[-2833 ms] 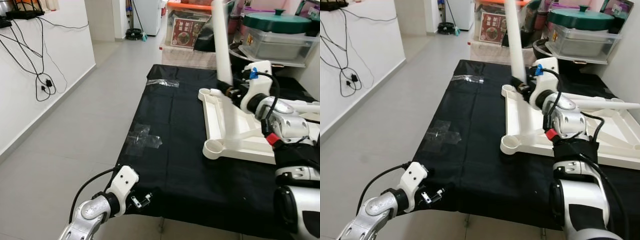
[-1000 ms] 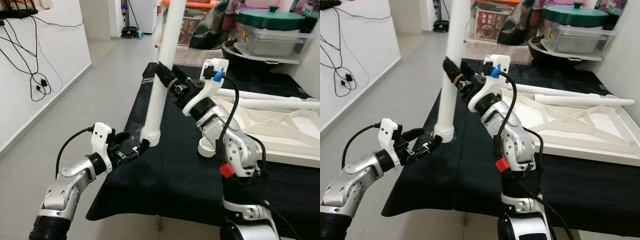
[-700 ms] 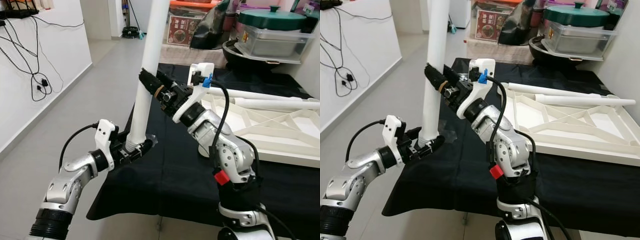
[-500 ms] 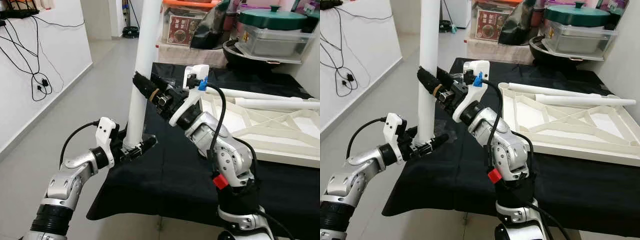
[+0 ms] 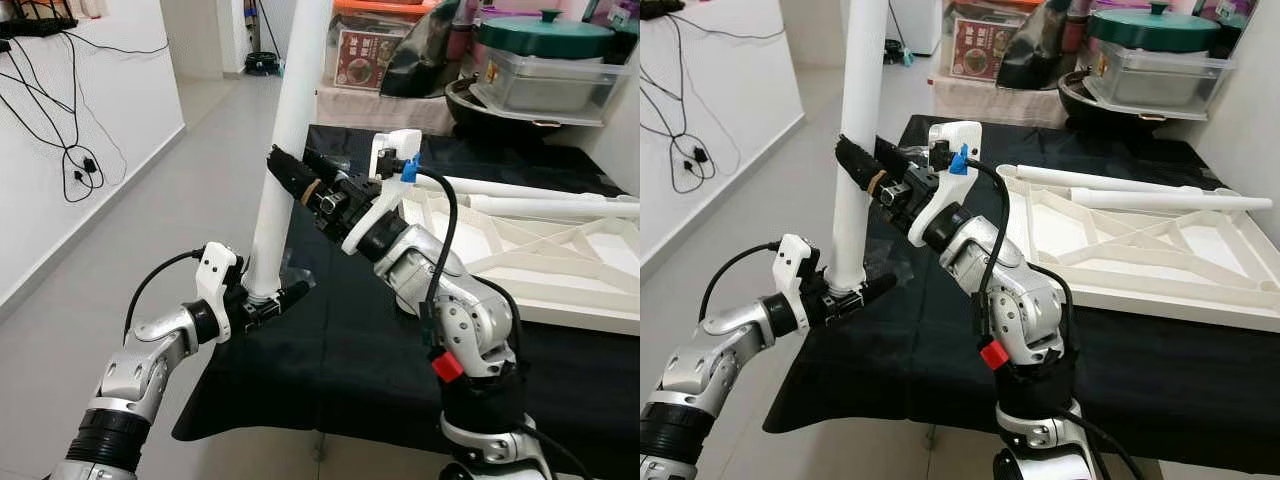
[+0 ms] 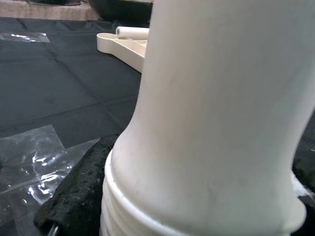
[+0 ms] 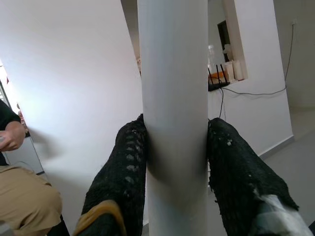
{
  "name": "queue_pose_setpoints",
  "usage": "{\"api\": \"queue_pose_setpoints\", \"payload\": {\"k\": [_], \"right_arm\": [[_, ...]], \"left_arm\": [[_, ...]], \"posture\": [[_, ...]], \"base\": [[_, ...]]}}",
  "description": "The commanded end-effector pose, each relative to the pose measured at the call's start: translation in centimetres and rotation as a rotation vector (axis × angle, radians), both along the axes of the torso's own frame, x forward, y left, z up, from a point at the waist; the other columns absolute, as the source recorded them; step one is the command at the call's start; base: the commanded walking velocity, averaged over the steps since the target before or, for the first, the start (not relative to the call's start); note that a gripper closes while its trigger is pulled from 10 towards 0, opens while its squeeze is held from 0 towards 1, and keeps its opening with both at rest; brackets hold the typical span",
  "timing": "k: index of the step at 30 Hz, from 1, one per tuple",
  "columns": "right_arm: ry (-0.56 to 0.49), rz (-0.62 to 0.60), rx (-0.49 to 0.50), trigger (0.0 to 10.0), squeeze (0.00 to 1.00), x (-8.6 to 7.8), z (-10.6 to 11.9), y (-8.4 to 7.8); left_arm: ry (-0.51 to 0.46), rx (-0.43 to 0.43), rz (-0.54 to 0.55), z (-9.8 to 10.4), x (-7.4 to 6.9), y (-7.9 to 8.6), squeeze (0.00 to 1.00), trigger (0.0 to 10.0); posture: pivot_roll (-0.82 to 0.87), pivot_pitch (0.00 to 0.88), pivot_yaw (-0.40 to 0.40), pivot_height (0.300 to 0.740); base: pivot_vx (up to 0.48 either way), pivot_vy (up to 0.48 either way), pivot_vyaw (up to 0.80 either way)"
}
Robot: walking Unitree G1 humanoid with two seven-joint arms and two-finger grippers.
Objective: Building children table
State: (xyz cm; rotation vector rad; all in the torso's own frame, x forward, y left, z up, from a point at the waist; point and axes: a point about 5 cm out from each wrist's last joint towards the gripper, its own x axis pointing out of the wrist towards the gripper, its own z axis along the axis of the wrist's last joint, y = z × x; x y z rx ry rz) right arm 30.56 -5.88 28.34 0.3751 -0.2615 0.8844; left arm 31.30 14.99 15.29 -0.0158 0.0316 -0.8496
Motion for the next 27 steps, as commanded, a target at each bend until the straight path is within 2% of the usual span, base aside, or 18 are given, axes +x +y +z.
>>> {"api": "queue_pose_setpoints", "payload": {"k": [1, 2, 5, 6, 7, 8, 9, 19, 20, 21, 27], "right_arm": [[-0.012, 0.021, -0.006, 0.0, 0.00, -0.2, 0.4, 0.1], [-0.005, 0.030, -0.033, 0.0, 0.00, -0.2, 0.2, 0.2], [0.001, 0.033, -0.053, 0.0, 0.00, -0.2, 0.1, 0.3], [0.006, 0.035, -0.068, 10.0, 0.00, -0.2, 0.0, 0.4], [0.006, 0.035, -0.068, 10.0, 0.00, -0.2, 0.0, 0.4], [0.013, 0.034, -0.077, 10.0, 0.25, 0.0, -0.2, 0.3], [0.032, 0.025, -0.093, 10.0, 1.00, 0.3, -0.4, 0.1], [0.072, 0.031, -0.116, 10.0, 0.99, 0.5, -0.9, 0.0], [0.078, 0.035, -0.118, 10.0, 0.65, 0.5, -1.0, 0.1], [0.083, 0.040, -0.115, 10.0, 0.00, 0.5, -1.1, 0.4], [0.140, 0.058, -0.076, 10.0, 0.00, 0.5, -1.4, 1.2]], "left_arm": [[-0.029, 0.049, -0.022, 0.2, -0.2, -0.2, 0.00, 0.0], [-0.038, 0.095, -0.012, 0.1, -0.2, -0.1, 0.00, 8.2], [-0.044, 0.115, -0.007, 0.0, -0.2, 0.0, 0.00, 8.2], [-0.055, 0.142, -0.010, -0.1, -0.2, 0.0, 0.00, 10.0], [-0.055, 0.142, -0.010, -0.1, -0.2, 0.0, 0.00, 10.0], [-0.076, 0.179, -0.013, -0.2, -0.3, 0.1, 0.00, 10.0], [-0.105, 0.233, -0.013, -0.2, -0.4, 0.4, 0.00, 10.0], [-0.103, 0.274, -0.019, -0.6, -0.8, 1.2, 0.00, 10.0], [-0.101, 0.276, -0.019, -0.7, -0.9, 1.3, 0.00, 10.0], [-0.099, 0.279, -0.019, -0.7, -1.0, 1.4, 0.00, 10.0], [-0.098, 0.310, -0.031, -1.2, -1.3, 1.6, 0.00, 10.0]], "posture": [[-0.01, 0.000, -0.056, 0.740], [0.00, 0.000, -0.057, 0.740], [0.00, 0.000, -0.057, 0.740], [0.00, 0.000, -0.058, 0.740], [0.00, 0.000, -0.058, 0.740], [0.00, 0.000, -0.058, 0.740], [0.00, 0.000, -0.059, 0.740], [0.01, 0.000, -0.060, 0.740], [0.01, 0.000, -0.060, 0.740], [0.01, 0.000, -0.063, 0.740], [0.02, 0.000, -0.063, 0.740]], "base": [[0.000, 0.000, 0.00], [0.000, 0.000, 0.00], [0.000, 0.000, 0.00], [0.000, 0.000, 0.00], [0.000, 0.000, 0.00], [0.000, 0.000, 0.00], [0.000, 0.000, 0.00], [0.000, 0.000, 0.00], [0.000, 0.000, 0.00], [0.000, 0.000, 0.00], [0.000, 0.000, 0.00]]}}
